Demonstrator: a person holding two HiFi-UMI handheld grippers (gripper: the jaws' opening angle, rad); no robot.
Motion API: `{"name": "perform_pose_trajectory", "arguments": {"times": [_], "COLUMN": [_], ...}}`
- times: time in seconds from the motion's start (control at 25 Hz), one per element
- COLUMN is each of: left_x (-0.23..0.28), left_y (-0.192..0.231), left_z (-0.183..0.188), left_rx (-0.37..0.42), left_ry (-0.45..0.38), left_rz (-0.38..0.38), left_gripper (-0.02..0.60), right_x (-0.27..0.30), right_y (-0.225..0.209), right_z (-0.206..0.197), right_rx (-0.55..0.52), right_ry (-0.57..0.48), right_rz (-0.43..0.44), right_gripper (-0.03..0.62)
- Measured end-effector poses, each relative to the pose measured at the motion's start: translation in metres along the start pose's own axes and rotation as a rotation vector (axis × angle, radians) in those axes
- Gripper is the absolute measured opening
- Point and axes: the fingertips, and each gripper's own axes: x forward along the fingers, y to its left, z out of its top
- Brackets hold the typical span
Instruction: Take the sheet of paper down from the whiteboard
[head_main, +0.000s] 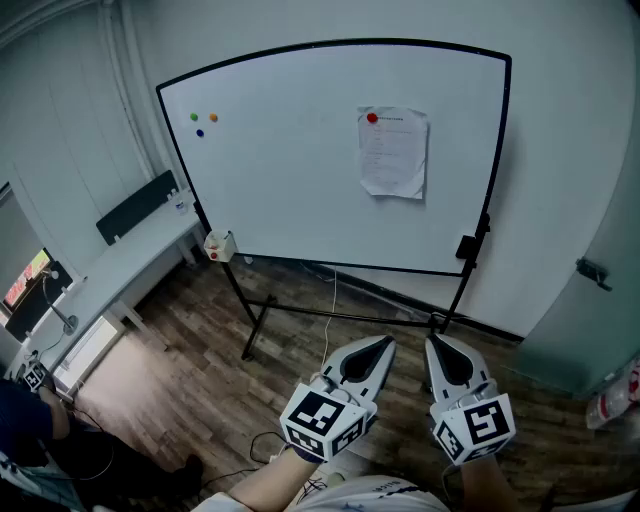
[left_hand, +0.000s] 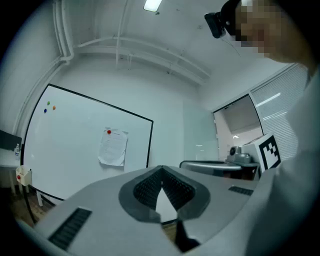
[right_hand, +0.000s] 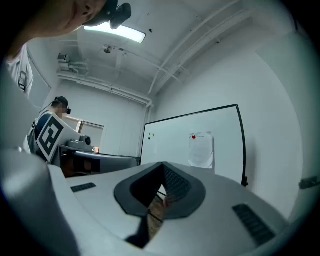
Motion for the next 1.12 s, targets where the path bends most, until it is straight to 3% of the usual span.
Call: {"name": "perform_pose_trajectory", "arguments": {"times": [0.64, 1.12], "left_x": [-0.001, -0.028], "left_y": [0.019, 0.072], "left_z": [0.000, 0.006], "left_rx": [-0.003, 0.036], "left_ry": [-0.003, -0.013], "left_rz": [-0.014, -0.023], "left_gripper": [0.012, 0.012], "right_x": [0.013, 0.046], "right_y": [0.011, 0.037], "right_z": [-0.001, -0.003], "right_rx": [0.030, 0.051], "right_ry": [-0.014, -0.039], "right_rz": [0.011, -0.051], "right_gripper": [0.012, 0.012]}}
